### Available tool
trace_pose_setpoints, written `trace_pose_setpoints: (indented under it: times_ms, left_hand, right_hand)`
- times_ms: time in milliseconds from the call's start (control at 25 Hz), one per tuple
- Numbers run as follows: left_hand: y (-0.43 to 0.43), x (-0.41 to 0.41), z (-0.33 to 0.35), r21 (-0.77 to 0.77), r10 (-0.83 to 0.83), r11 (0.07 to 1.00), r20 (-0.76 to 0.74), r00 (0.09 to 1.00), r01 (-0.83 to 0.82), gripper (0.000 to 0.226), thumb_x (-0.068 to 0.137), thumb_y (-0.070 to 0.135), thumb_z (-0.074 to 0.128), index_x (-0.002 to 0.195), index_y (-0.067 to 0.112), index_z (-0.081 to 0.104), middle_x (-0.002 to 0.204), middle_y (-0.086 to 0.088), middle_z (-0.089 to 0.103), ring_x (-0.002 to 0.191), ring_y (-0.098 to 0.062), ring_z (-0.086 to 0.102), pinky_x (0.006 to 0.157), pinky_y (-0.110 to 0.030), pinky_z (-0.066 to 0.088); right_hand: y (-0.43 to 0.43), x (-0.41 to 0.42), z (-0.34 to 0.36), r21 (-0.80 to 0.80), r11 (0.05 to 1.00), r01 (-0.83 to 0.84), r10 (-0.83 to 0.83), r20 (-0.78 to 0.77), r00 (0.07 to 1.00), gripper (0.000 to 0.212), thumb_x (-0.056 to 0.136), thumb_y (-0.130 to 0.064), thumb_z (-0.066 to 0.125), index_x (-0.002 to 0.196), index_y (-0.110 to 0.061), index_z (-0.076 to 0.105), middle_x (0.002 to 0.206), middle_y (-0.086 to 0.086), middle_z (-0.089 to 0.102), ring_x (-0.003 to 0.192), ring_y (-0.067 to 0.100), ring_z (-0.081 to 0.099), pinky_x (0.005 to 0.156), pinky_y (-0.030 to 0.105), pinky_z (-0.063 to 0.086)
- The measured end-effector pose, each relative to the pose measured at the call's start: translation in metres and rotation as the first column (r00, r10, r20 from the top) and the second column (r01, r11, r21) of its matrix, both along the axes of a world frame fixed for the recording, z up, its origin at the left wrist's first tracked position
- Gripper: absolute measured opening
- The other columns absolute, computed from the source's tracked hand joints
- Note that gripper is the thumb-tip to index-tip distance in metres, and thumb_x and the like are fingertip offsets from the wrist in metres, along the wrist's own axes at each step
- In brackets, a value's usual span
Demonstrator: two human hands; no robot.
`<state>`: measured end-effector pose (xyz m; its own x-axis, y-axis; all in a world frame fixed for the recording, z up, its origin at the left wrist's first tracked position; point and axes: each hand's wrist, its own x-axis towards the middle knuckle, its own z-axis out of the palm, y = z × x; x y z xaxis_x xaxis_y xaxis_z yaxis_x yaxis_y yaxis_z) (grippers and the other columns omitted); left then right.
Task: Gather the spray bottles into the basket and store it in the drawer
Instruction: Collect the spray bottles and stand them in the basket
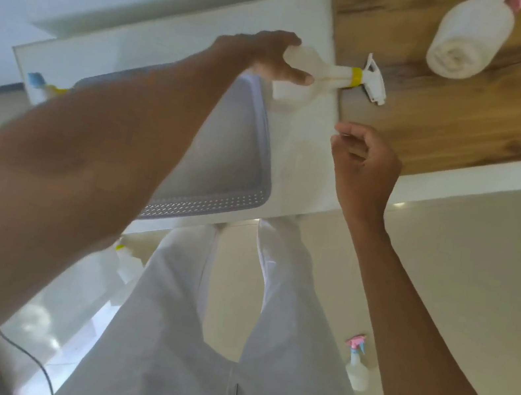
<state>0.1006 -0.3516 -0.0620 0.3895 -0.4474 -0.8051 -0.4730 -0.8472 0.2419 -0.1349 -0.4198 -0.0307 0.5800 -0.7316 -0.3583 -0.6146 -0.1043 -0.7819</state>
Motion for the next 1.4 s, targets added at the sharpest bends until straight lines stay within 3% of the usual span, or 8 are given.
trace_pose_setpoints:
  times_ms: [160,280,360,520,640,840,1160,1400]
  left_hand:
    - [-0.012,0.010,0.000,0.070,-0.031,0.997,-0.023,0.999,0.032,0.126,0.034,0.102,0.055,0.145,0.045,0.035,0.157,0.009,0.038,0.145,-0.026,0.038,0.113,-0.059,0.032]
    - [-0.017,-0.002,0.002,0.019,0.035,0.999,-0.001,0.999,-0.035,0.118,0.042,0.098,0.059,0.143,0.037,0.042,0.149,0.005,0.046,0.138,-0.025,0.045,0.108,-0.056,0.038]
    - [-0.013,-0.014,0.006,-0.112,0.109,0.988,-0.019,0.994,-0.110,0.106,0.054,0.088,0.067,0.141,0.030,0.046,0.145,0.002,0.049,0.136,-0.024,0.044,0.104,-0.044,0.039]
    - [0.029,-0.047,0.025,-0.437,0.430,0.793,-0.093,0.898,-0.425,0.089,0.059,0.064,0.083,0.132,0.024,0.052,0.129,0.003,0.054,0.117,-0.015,0.049,0.091,-0.025,0.038]
    - [0.076,-0.095,0.037,-0.623,0.607,0.636,0.040,0.793,-0.456,0.090,0.057,0.055,0.088,0.127,0.011,0.052,0.123,-0.005,0.053,0.107,-0.011,0.047,0.088,-0.008,0.036]
    - [0.122,-0.165,0.039,-0.749,0.840,0.465,0.204,0.503,-0.472,0.090,0.066,0.043,0.090,0.123,-0.013,0.047,0.124,-0.026,0.048,0.117,-0.037,0.050,0.101,-0.040,0.046]
    - [0.194,-0.143,0.025,-0.745,0.931,0.300,0.092,0.354,-0.596,0.086,0.078,0.037,0.083,0.143,-0.001,0.042,0.133,-0.013,0.057,0.119,-0.027,0.059,0.097,-0.041,0.054]
    - [0.234,-0.123,-0.002,-0.608,0.960,0.213,-0.016,0.280,-0.765,0.073,0.080,0.029,0.082,0.140,0.001,0.049,0.129,-0.014,0.063,0.113,-0.024,0.063,0.095,-0.044,0.056]
  right_hand:
    - [-0.020,-0.010,-0.001,0.039,0.998,0.039,-0.037,-0.056,0.998,0.020,0.089,-0.008,0.068,0.107,-0.013,0.076,0.098,-0.009,0.074,0.081,-0.014,0.063,0.070,0.002,0.050]
    - [-0.022,-0.007,0.002,0.132,0.986,0.102,-0.094,-0.066,0.993,0.020,0.092,-0.013,0.069,0.111,-0.012,0.075,0.101,-0.009,0.073,0.088,-0.011,0.065,0.076,0.007,0.053]
    - [-0.023,0.002,0.005,0.268,0.939,0.216,-0.204,-0.073,0.976,0.023,0.094,-0.017,0.068,0.116,-0.011,0.072,0.109,-0.001,0.075,0.100,0.007,0.070,0.082,0.019,0.058]
    - [-0.019,0.027,0.020,0.456,0.828,0.328,-0.344,-0.050,0.938,0.036,0.098,-0.024,0.066,0.131,-0.009,0.062,0.119,0.005,0.072,0.100,0.010,0.071,0.082,0.019,0.058]
    - [-0.001,0.054,0.032,0.522,0.817,0.244,-0.286,0.000,0.958,0.046,0.098,-0.038,0.067,0.135,-0.012,0.060,0.123,0.000,0.071,0.106,0.008,0.071,0.090,0.024,0.060]
    - [0.066,0.091,0.046,0.376,0.925,0.063,-0.079,0.027,0.997,0.032,0.088,-0.045,0.077,0.111,-0.025,0.068,0.107,-0.008,0.075,0.097,0.005,0.072,0.091,0.035,0.062]
    - [0.144,0.110,0.035,0.236,0.926,-0.296,0.259,0.174,0.950,0.036,0.087,-0.011,0.080,0.120,-0.002,0.067,0.114,0.005,0.075,0.107,0.013,0.073,0.096,0.025,0.059]
    - [0.192,0.115,0.009,0.117,0.906,-0.406,0.390,0.143,0.910,0.037,0.085,-0.011,0.081,0.119,-0.001,0.068,0.114,0.010,0.073,0.111,0.019,0.070,0.100,0.038,0.058]
